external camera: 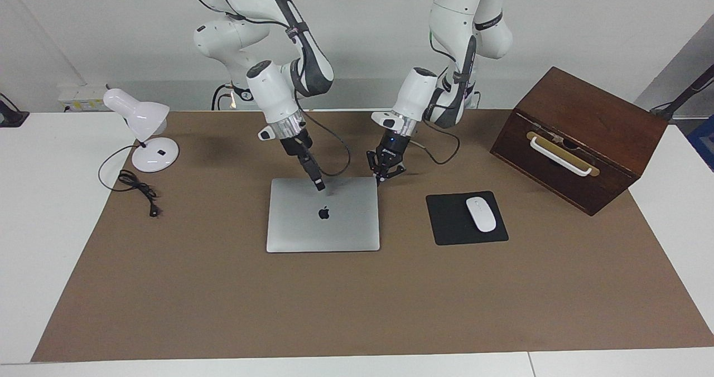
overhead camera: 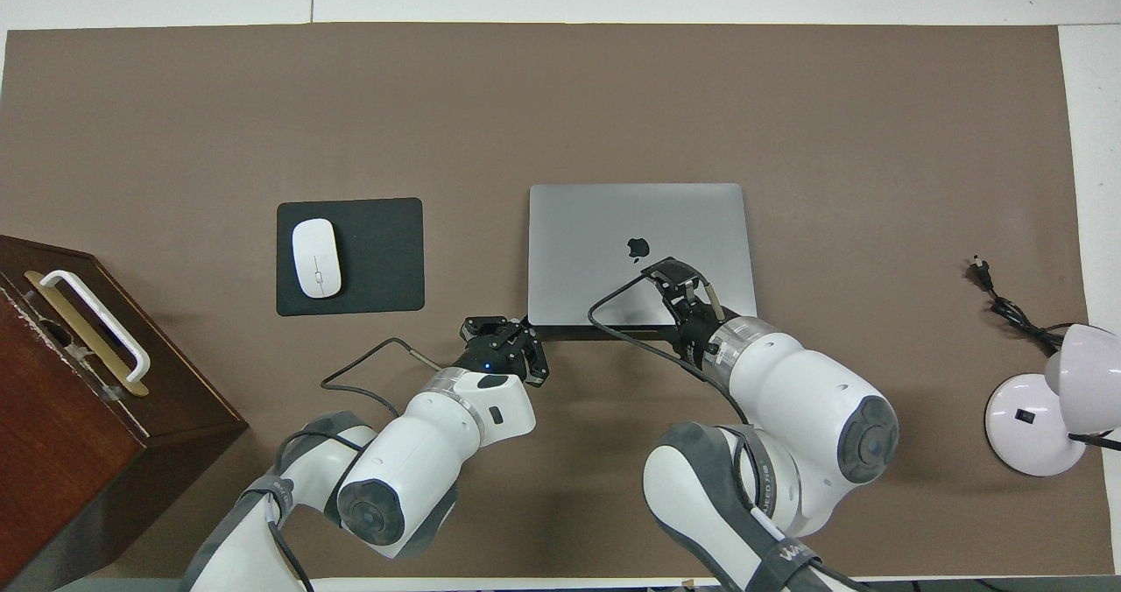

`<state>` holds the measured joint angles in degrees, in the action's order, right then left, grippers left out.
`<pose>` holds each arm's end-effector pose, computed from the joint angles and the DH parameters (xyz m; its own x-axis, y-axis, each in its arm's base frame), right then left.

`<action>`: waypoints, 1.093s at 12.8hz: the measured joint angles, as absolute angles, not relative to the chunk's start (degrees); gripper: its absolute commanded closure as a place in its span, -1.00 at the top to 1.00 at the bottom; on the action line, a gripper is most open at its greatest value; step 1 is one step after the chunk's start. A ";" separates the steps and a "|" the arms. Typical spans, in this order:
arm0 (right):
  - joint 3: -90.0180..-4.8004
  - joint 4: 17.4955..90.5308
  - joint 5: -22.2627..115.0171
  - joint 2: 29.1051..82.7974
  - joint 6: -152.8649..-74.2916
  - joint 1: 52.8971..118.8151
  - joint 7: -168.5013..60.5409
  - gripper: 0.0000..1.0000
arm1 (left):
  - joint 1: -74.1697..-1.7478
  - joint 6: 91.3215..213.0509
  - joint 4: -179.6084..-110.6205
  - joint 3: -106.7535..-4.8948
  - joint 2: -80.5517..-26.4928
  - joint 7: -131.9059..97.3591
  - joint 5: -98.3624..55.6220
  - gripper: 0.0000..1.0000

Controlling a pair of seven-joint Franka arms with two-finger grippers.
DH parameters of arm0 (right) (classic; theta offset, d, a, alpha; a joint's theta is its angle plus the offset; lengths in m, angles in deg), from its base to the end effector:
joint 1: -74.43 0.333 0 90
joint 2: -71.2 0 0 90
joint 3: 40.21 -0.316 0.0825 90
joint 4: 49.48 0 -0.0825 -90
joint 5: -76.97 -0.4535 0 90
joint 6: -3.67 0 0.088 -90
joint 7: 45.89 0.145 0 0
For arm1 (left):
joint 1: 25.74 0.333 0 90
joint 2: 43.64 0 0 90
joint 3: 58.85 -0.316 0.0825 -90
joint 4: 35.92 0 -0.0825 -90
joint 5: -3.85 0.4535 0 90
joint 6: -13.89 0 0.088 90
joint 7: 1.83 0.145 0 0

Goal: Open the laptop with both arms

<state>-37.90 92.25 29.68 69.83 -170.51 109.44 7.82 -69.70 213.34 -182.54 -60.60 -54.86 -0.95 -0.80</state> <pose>0.5000 0.2573 0.2411 0.4297 -0.8881 -0.1629 -0.8011 -0.2918 -0.5225 0.4161 -0.3623 0.1880 0.5906 -0.4591 0.6637 -0.6237 -0.7815 0.0145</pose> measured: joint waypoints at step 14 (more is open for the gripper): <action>-37.90 92.17 29.68 69.81 -170.51 109.44 7.71 1.00 | -69.70 213.50 -179.49 -60.63 -58.51 -0.12 -0.79 -1.00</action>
<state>-37.90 92.17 29.68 69.81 -170.51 109.44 7.71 -69.70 213.50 -179.49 -60.63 -58.51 -0.12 -0.79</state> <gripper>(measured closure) 0.000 0.991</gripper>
